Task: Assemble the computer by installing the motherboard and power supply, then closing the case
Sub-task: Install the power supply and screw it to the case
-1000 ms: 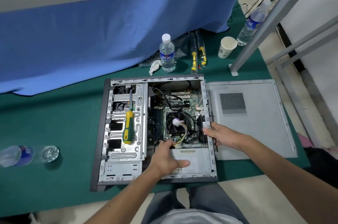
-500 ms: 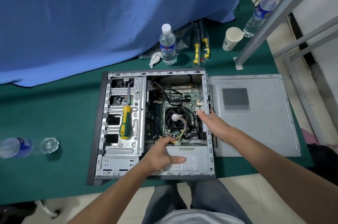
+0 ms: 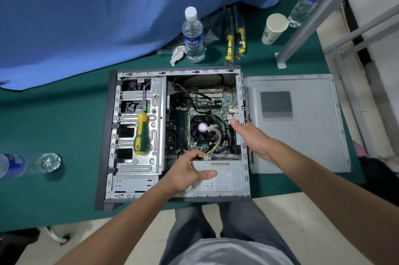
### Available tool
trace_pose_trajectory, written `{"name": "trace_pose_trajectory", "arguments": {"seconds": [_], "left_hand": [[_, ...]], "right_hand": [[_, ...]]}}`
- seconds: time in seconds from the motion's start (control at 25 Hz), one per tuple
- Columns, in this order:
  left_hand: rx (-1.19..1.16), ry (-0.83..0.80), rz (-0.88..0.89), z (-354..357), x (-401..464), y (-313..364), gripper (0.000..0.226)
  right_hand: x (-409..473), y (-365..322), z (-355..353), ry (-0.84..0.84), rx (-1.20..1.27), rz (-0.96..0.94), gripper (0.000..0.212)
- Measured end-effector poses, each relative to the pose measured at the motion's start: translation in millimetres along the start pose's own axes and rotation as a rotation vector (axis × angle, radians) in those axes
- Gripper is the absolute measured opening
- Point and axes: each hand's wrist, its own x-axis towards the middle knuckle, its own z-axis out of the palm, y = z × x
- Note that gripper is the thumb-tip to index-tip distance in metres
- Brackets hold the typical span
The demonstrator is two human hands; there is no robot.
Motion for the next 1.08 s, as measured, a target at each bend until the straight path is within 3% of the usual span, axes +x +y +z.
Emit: {"name": "trace_pose_trajectory", "arguments": {"seconds": [0.24,0.48,0.64,0.8,0.92,1.08], "left_hand": [[0.029,-0.093,-0.009,-3.7,4.5,-1.5,0.058],[0.012,0.004,-0.016,13.8,4.8,0.5,0.046],[-0.033,-0.003,-0.01,11.0,3.6,-1.1,0.05],[-0.023,0.049,-0.006,6.7,1.3,-8.2,0.066],[-0.112,-0.057,-0.043,1.1,6.7,-8.8,0.067],[-0.052,-0.072,-0.014,-4.7,9.3,-12.1,0.072]], "right_hand": [[-3.3,3.6,0.6,-0.004,0.021,-0.006,0.097],[-2.3,2.5,0.9,0.031,0.023,-0.003,0.097],[-3.8,2.7,3.2,0.048,0.009,-0.015,0.097],[-5.8,5.7,12.2,0.133,0.027,-0.023,0.096],[-8.2,9.7,25.1,0.242,0.049,-0.045,0.095],[-5.6,12.9,28.0,0.319,0.03,-0.061,0.097]]}}
